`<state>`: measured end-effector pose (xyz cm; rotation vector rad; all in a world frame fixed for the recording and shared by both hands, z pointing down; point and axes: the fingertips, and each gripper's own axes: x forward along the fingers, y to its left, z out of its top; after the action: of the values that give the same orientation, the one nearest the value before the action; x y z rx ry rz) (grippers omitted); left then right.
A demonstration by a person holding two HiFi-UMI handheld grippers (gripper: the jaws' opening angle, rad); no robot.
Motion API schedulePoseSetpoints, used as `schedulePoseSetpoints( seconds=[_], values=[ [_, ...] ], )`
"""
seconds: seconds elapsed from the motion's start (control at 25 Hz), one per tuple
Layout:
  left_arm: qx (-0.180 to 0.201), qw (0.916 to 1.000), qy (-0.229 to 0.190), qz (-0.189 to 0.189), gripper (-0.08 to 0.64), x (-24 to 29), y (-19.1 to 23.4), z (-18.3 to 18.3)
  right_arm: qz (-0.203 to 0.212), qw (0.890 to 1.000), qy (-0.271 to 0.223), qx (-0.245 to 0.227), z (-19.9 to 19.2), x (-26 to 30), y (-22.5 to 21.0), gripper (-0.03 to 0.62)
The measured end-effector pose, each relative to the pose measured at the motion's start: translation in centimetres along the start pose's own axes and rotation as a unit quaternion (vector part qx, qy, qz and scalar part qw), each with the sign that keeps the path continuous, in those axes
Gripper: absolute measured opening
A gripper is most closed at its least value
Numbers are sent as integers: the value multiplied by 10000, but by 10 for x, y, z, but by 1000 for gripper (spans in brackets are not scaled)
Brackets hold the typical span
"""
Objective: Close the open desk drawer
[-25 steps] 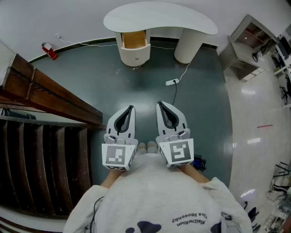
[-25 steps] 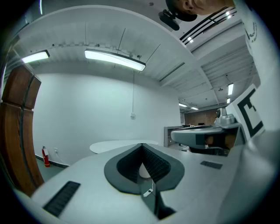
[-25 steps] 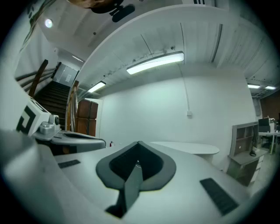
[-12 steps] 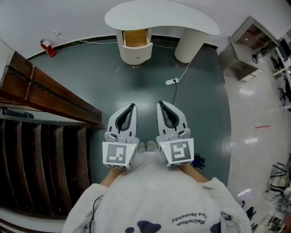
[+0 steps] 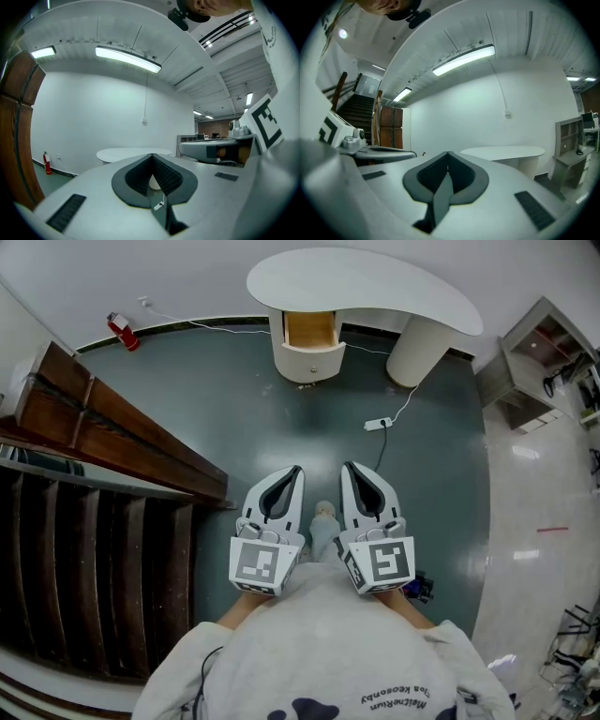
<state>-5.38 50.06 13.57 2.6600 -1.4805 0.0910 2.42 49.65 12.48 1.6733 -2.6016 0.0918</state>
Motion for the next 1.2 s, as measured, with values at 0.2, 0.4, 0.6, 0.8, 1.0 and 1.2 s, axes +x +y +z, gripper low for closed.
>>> schedulePoseSetpoints(
  seconds=[0.2, 0.4, 0.6, 0.8, 1.0, 1.2],
  values=[
    [75, 9998, -134, 152, 6, 29, 29, 8, 217, 9997, -136, -64, 7, 42, -4, 17],
    [100, 9995, -212, 230, 6, 77, 44, 16, 346, 9991, -212, -138, 18, 86, -37, 17],
    [66, 9992, -178, 361, 6, 120, 54, 20, 508, 9985, -142, -117, 18, 122, -67, 17],
    [157, 9977, -259, 601, 6, 153, 74, 38, 706, 9968, -296, -235, 38, 154, -86, 17],
    [135, 9977, -127, 653, 6, 174, 82, 29, 683, 9974, -143, -189, 25, 169, -105, 17],
    [78, 9981, -19, 613, 6, 190, 94, 23, 685, 9976, -2, -92, 16, 187, -112, 17]
  ],
)
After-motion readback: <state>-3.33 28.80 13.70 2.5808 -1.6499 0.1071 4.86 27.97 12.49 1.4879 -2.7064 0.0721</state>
